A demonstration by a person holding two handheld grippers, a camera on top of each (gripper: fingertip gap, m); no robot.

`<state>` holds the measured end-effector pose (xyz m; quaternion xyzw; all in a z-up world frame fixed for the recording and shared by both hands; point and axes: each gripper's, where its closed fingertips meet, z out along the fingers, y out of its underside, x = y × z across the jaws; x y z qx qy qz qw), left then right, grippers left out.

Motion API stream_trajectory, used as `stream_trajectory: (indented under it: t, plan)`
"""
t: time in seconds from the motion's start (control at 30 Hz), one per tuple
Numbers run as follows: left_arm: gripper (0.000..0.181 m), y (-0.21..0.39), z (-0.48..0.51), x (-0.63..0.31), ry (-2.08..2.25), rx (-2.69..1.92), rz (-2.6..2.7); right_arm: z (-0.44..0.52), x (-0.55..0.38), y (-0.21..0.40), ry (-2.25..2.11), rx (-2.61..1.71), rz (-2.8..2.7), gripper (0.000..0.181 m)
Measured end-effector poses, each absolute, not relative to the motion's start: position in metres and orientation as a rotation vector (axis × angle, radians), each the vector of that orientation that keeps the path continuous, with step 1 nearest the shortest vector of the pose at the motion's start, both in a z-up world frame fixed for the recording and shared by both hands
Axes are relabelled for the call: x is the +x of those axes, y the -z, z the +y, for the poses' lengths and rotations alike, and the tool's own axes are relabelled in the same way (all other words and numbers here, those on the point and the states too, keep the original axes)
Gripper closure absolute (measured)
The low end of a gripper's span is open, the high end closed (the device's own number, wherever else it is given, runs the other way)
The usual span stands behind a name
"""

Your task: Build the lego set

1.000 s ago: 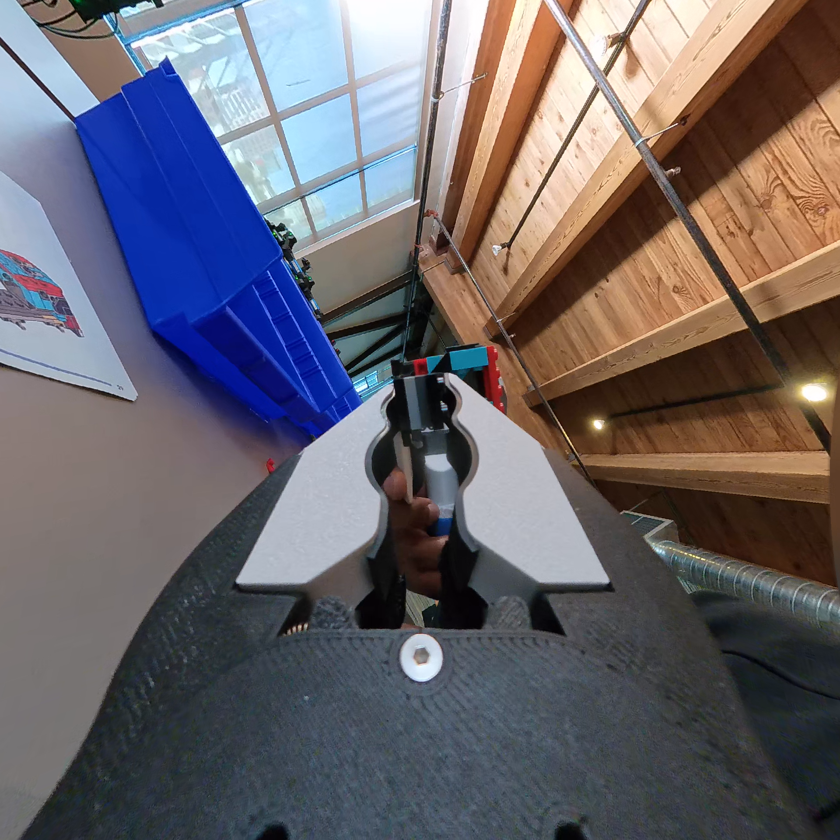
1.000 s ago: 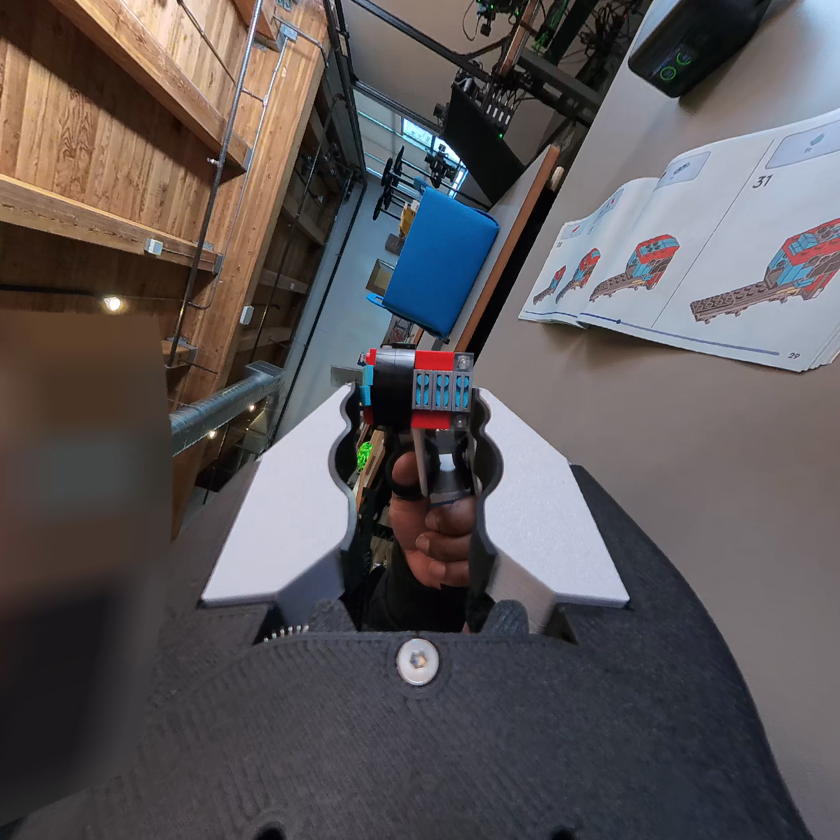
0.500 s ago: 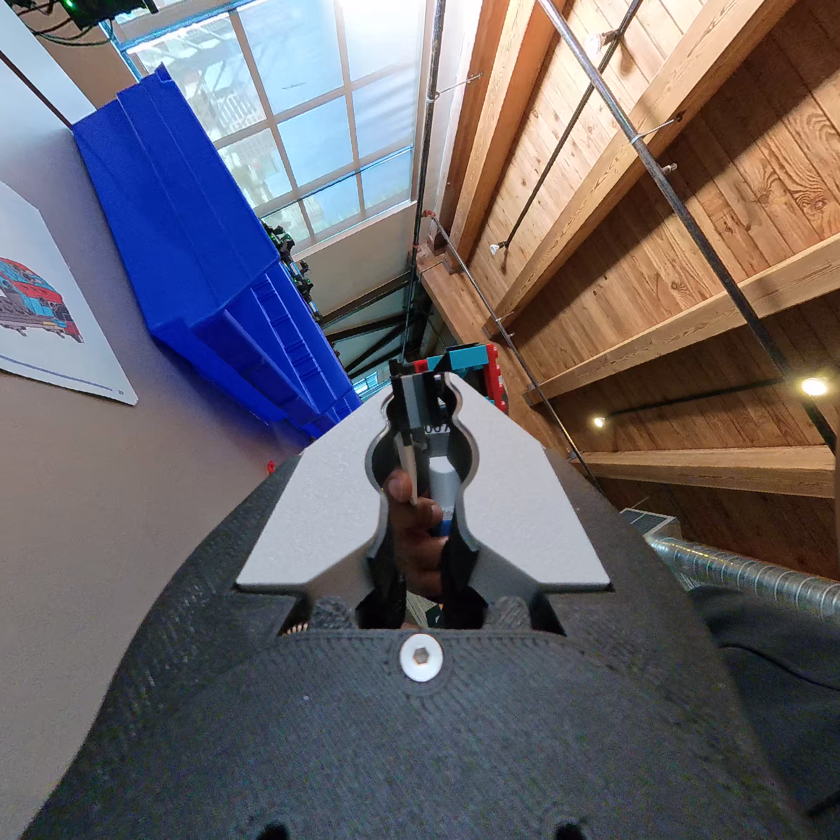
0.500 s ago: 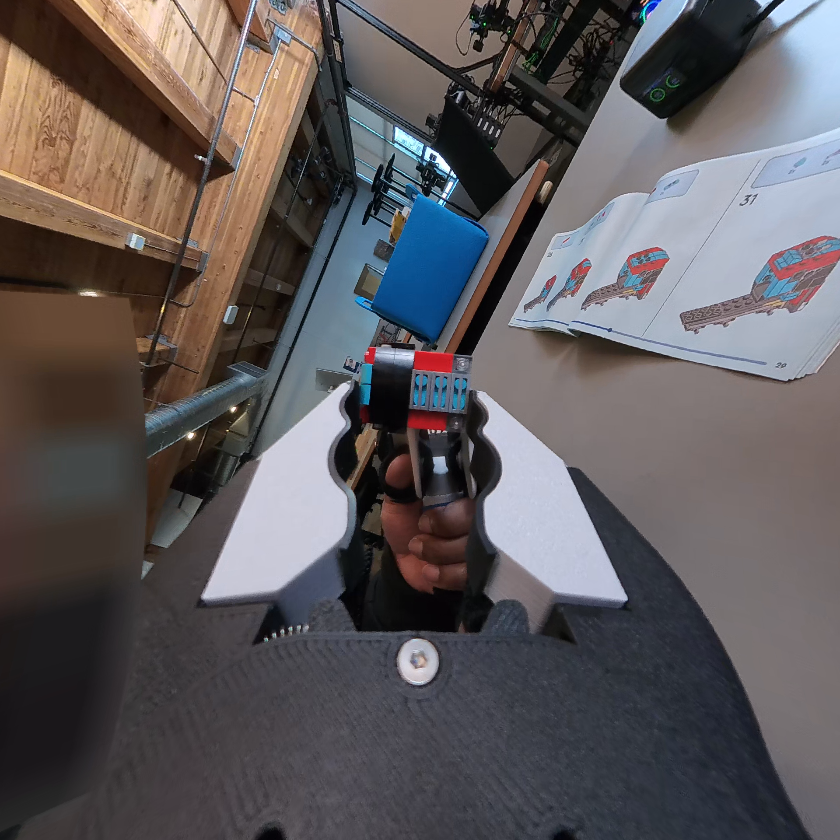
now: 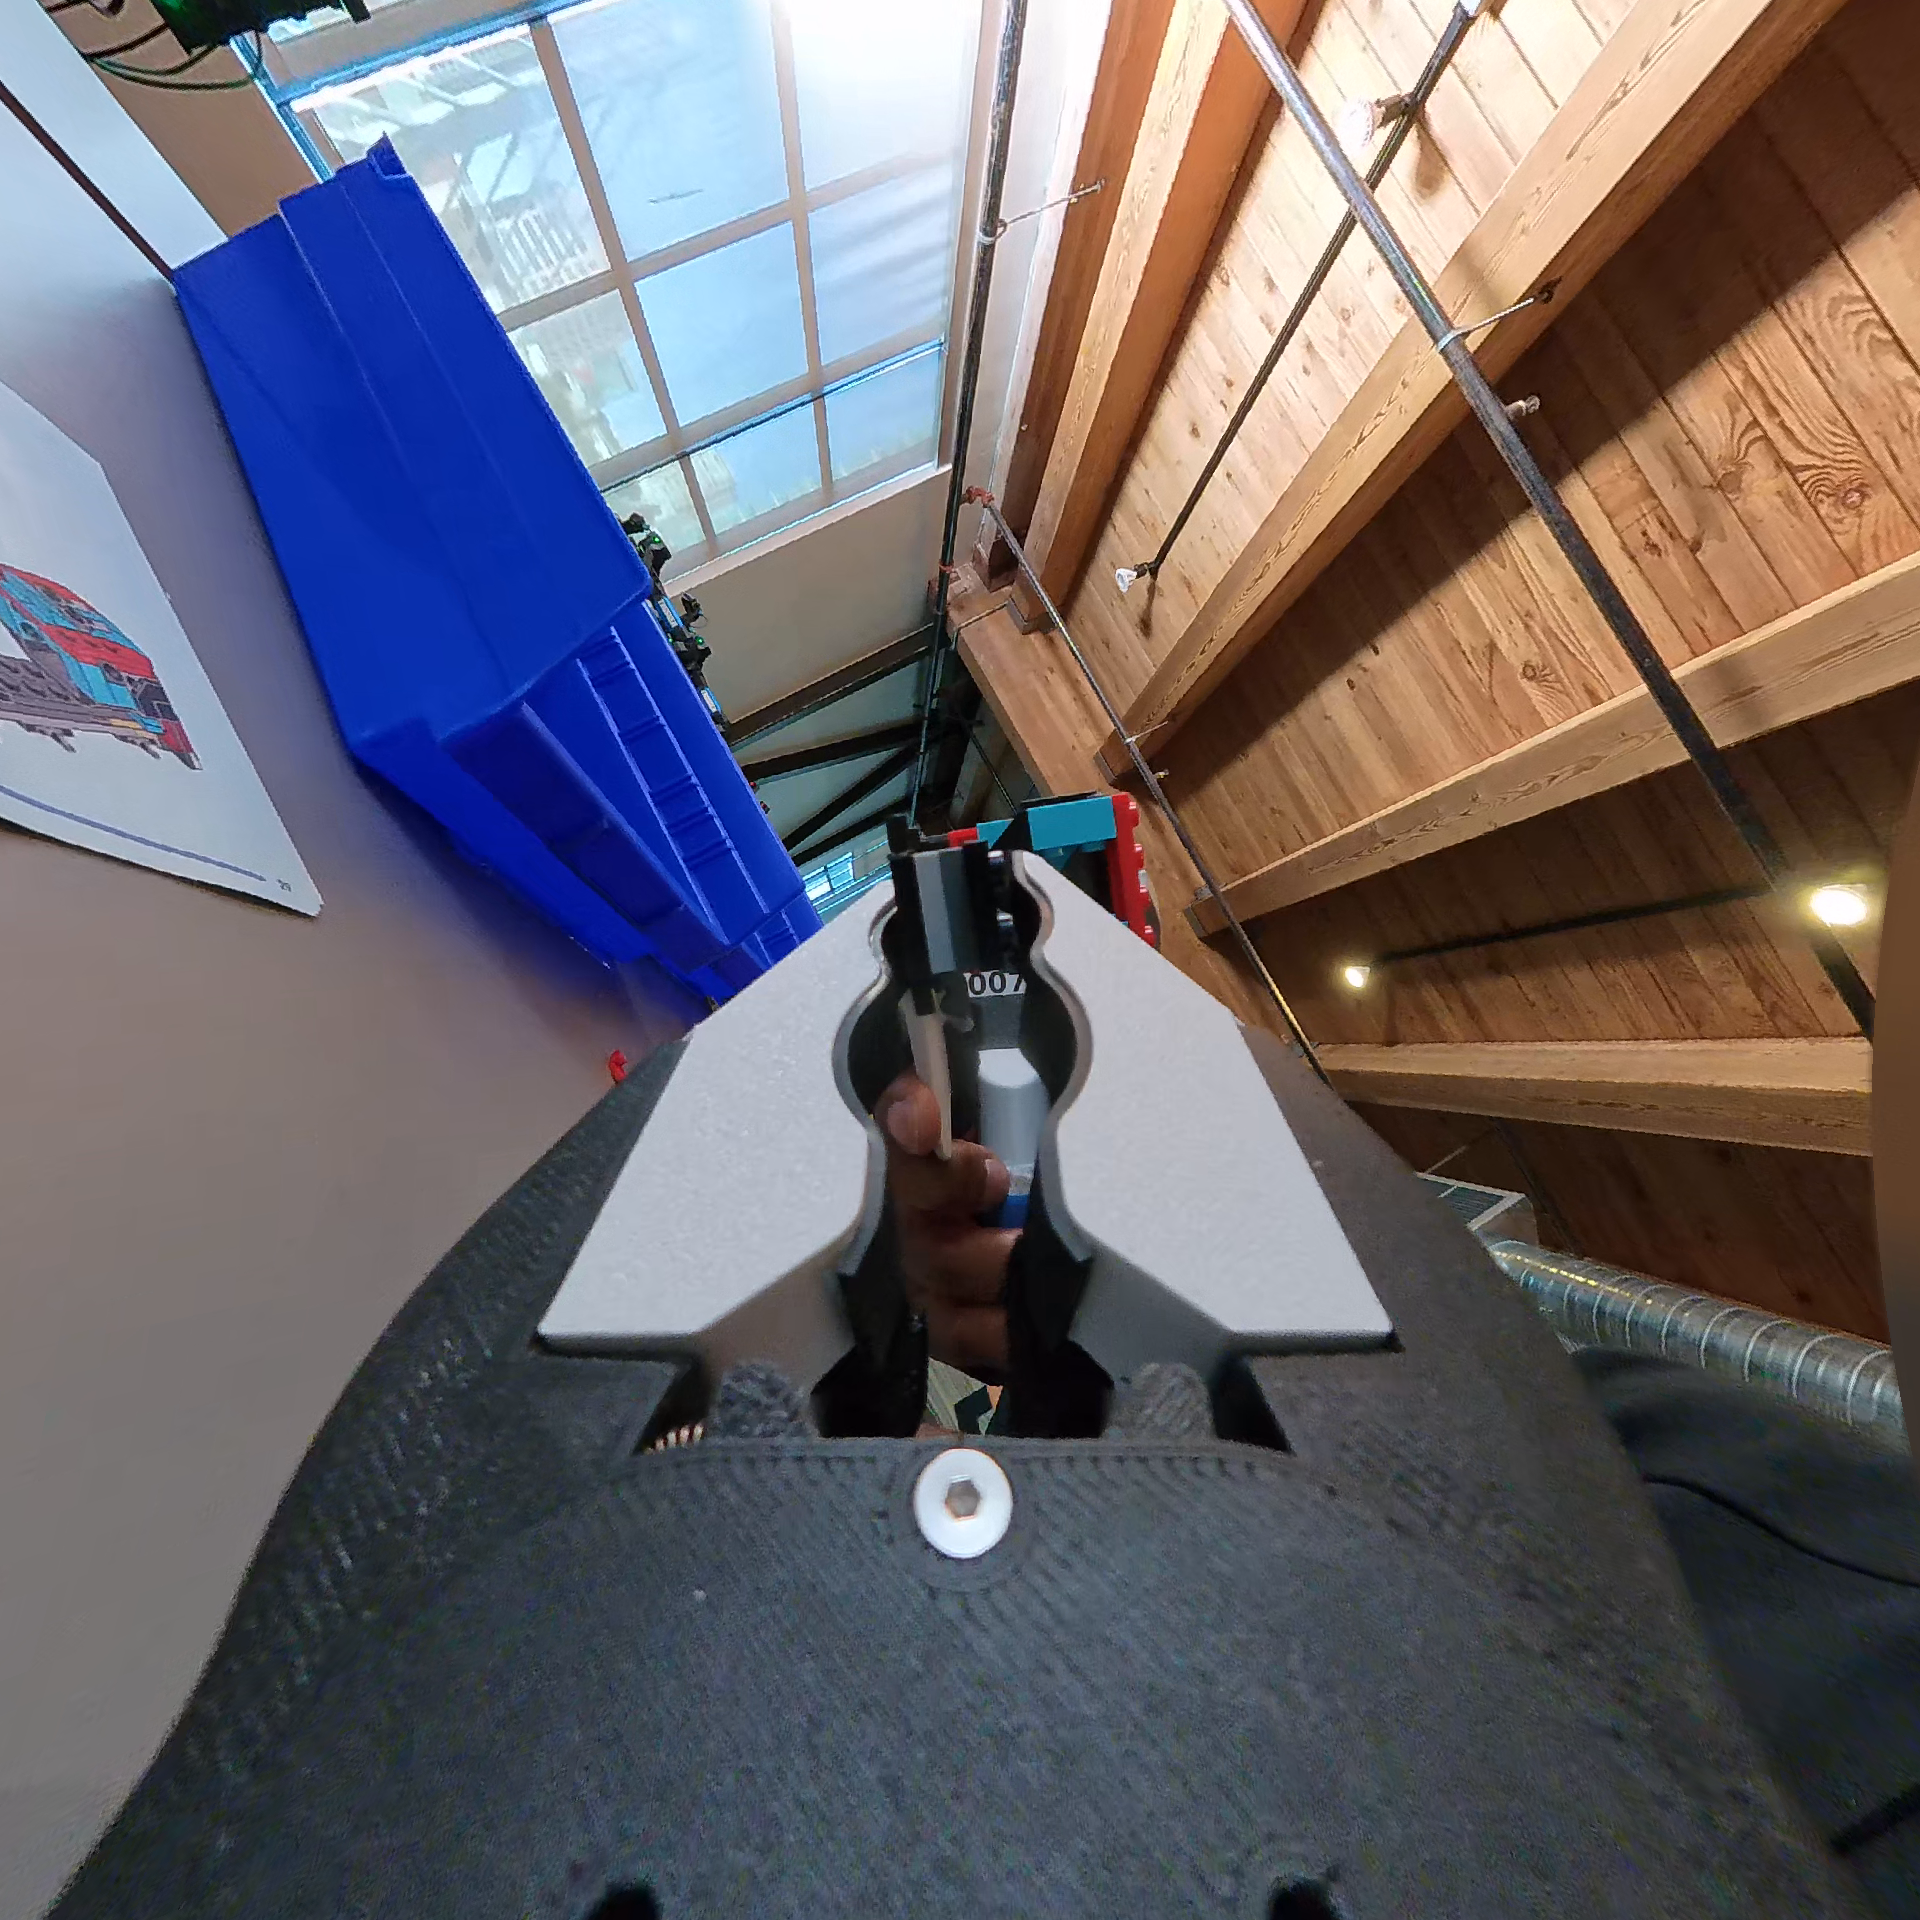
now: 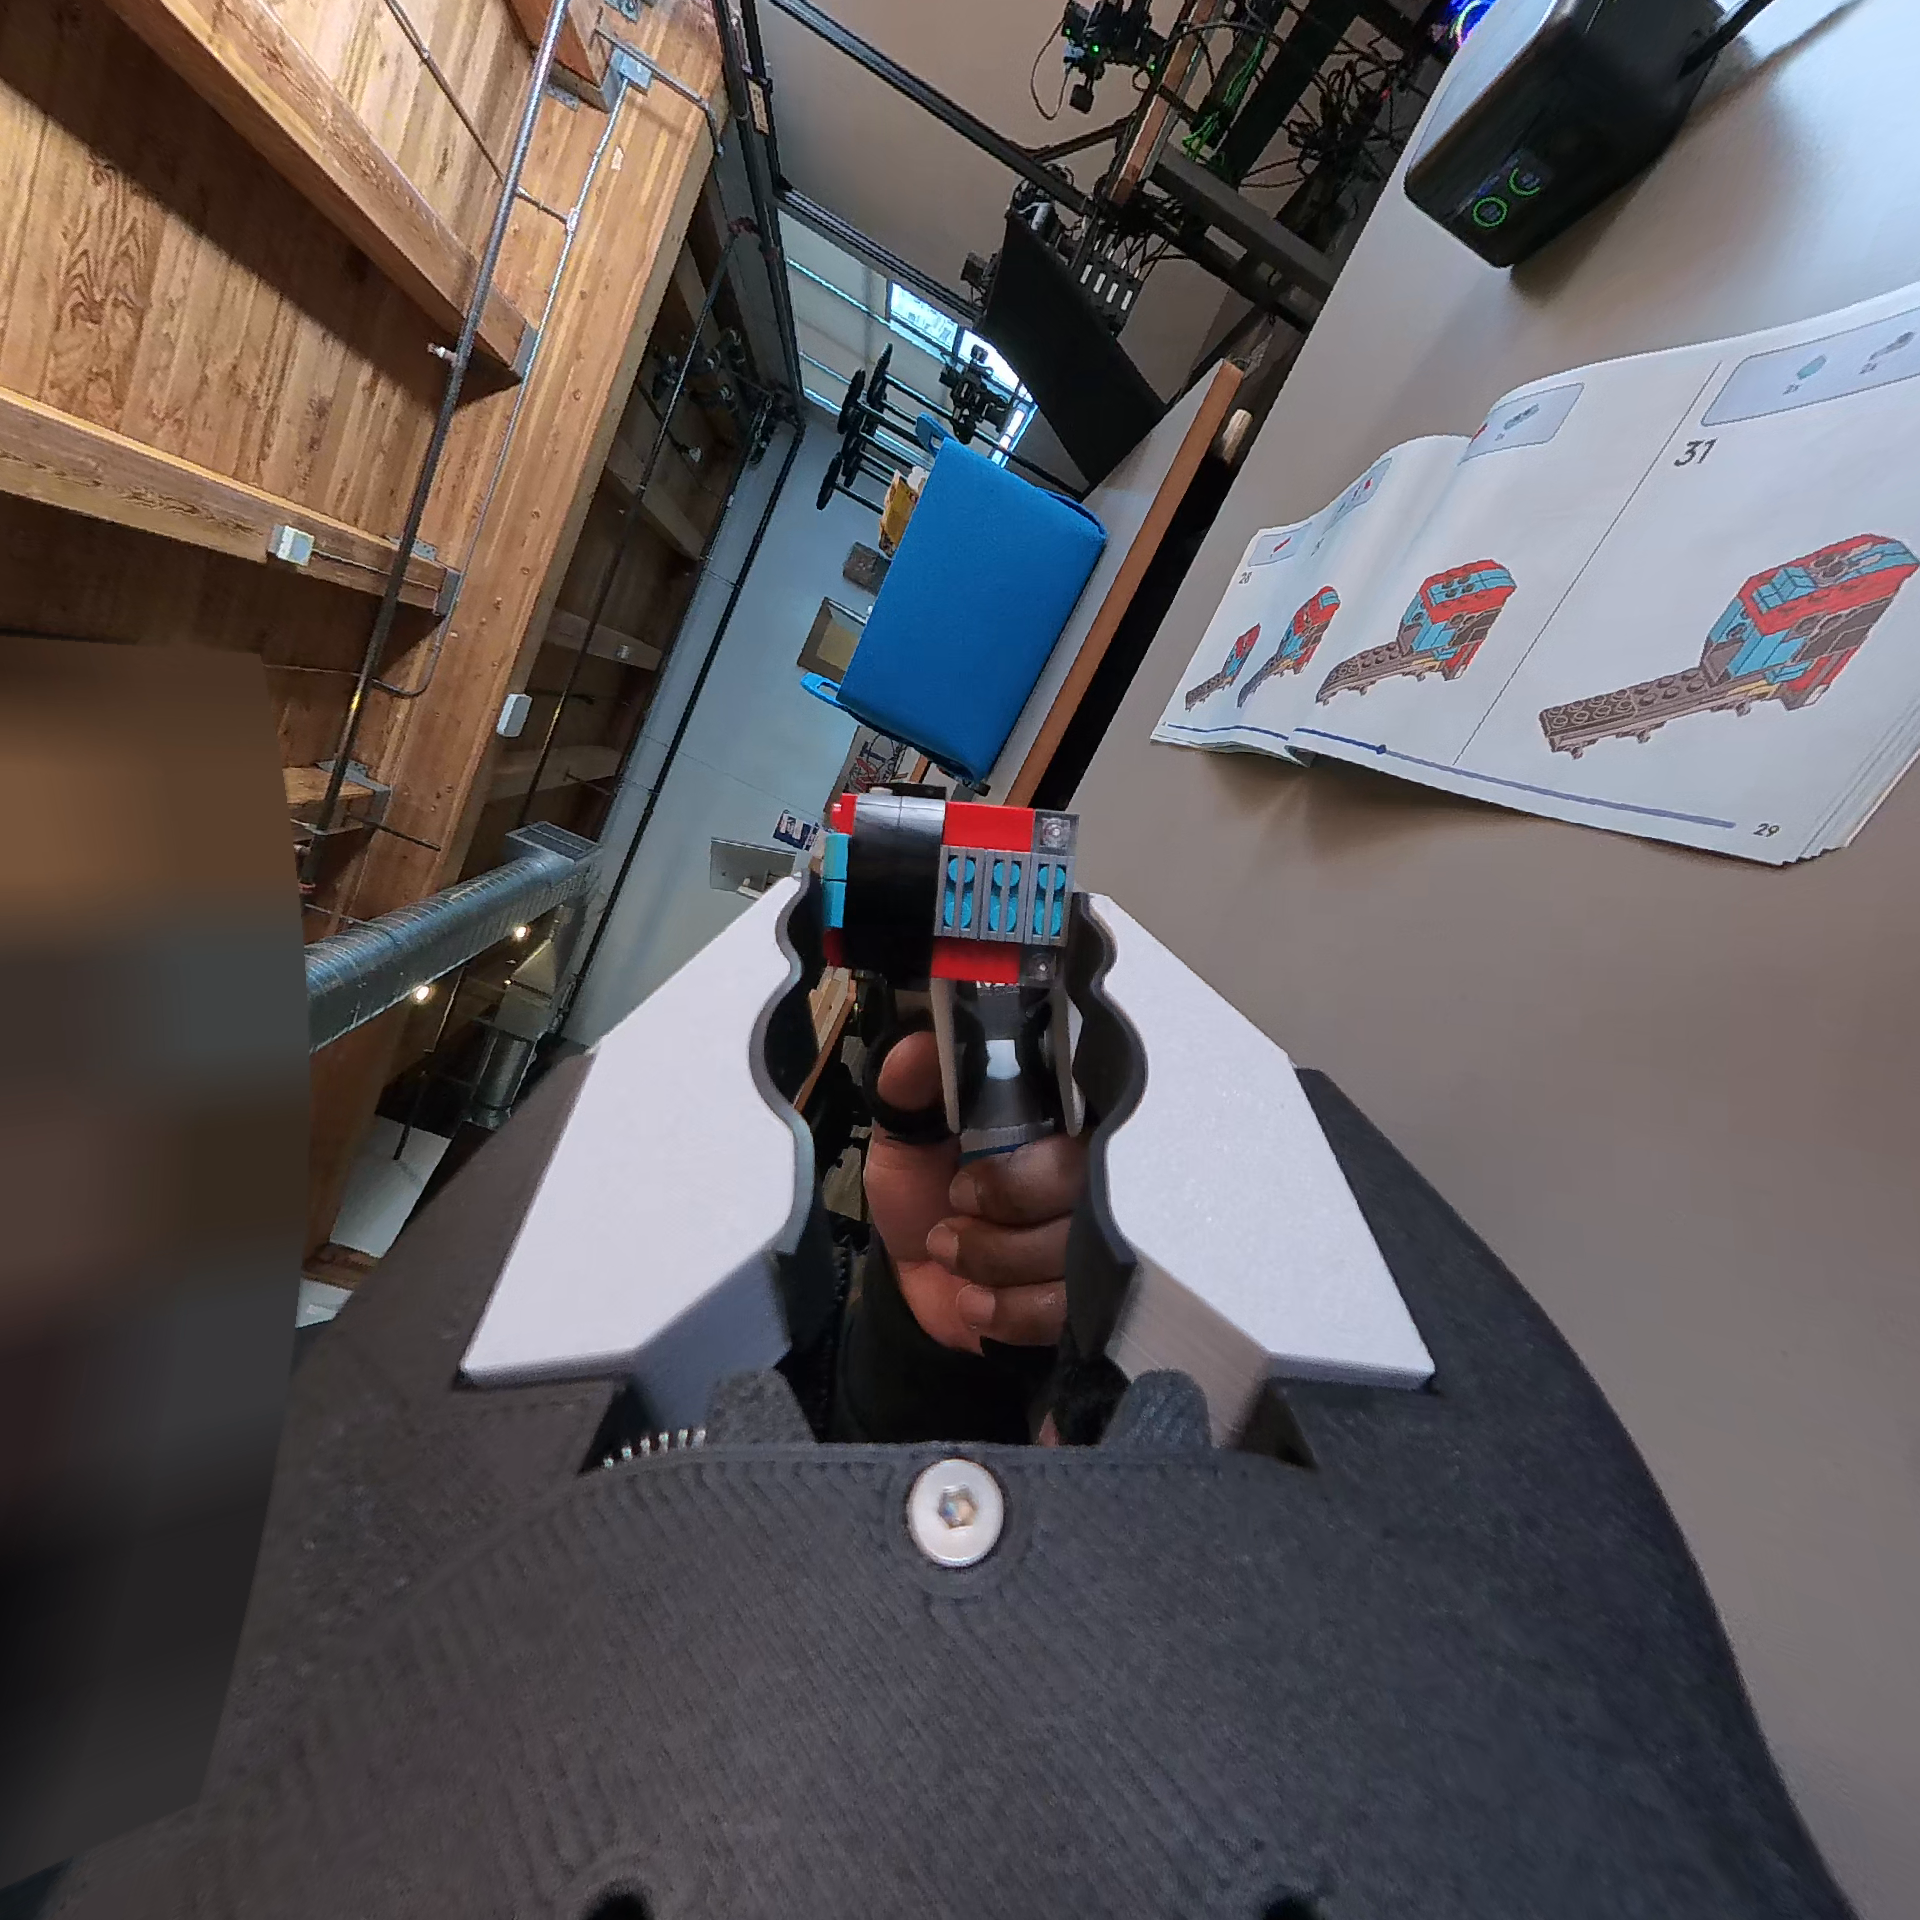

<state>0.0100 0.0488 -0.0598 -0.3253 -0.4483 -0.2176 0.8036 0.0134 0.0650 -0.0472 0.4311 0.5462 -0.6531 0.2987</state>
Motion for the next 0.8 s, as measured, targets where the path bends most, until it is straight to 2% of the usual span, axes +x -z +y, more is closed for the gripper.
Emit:
stream_trajectory:
  t: [0.27, 0.37, 0.5, 0.6, 0.7, 0.8]
  plan:
    - [0.165, 0.055, 0.045, 0.008, 0.495, -0.642, -0.962, 0.063, 0.013, 0.041, 1.758, 1.134, 1.374, 0.135]
    - [0.166, 0.056, 0.041, 0.007, 0.523, -0.593, -0.967, 0.062, 0.013, 0.034, 1.766, 1.105, 1.325, 0.124]
    - [0.166, 0.056, 0.039, 0.007, 0.533, -0.585, -0.961, 0.060, 0.011, 0.036, 1.751, 1.125, 1.343, 0.120]
    - [0.166, 0.052, 0.043, 0.010, 0.543, -0.597, -0.938, 0.057, 0.011, 0.038, 1.734, 1.132, 1.333, 0.123]
    - [0.166, 0.052, 0.045, 0.011, 0.545, -0.607, -0.937, 0.058, 0.010, 0.035, 1.747, 1.129, 1.284, 0.135]
    - [0.166, 0.052, 0.046, 0.011, 0.540, -0.611, -0.937, 0.059, 0.010, 0.035, 1.761, 1.128, 1.259, 0.136]
